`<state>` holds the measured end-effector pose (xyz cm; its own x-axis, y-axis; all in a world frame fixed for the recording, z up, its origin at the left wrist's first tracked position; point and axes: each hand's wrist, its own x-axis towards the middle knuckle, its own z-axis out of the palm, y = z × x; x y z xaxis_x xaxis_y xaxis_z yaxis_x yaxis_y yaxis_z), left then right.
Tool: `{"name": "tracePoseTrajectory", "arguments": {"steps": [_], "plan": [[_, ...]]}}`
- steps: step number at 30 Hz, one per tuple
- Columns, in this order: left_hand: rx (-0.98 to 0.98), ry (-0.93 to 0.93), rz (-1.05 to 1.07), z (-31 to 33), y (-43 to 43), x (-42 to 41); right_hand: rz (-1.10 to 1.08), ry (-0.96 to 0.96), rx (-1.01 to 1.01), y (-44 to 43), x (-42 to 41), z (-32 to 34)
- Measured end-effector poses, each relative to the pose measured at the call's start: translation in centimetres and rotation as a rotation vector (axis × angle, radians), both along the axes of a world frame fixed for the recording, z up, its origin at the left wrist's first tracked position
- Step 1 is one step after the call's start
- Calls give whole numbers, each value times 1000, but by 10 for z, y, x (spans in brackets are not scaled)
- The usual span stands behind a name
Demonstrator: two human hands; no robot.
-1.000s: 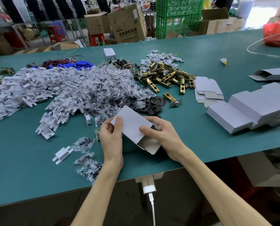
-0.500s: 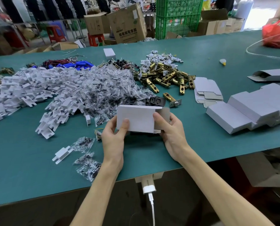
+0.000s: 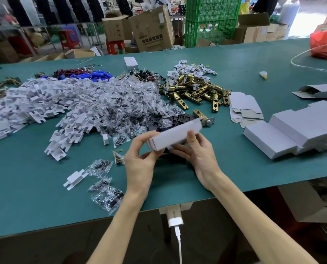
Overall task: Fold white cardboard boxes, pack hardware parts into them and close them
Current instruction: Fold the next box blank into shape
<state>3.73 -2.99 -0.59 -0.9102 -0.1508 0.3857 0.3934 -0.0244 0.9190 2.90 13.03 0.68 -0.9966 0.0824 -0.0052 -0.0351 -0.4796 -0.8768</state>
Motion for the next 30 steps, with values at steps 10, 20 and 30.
{"name": "tracePoseTrajectory", "arguments": {"steps": [10, 20, 30], "plan": [[29, -128, -189, 2, 4, 2, -56, 1, -6, 5, 3, 2], [100, -205, -117, 2, 3, 2, -71, -29, -10, 4, 2, -3], [189, -258, -125, 2, 2, 1, -106, -28, -27, 6, -1, -6]]}}
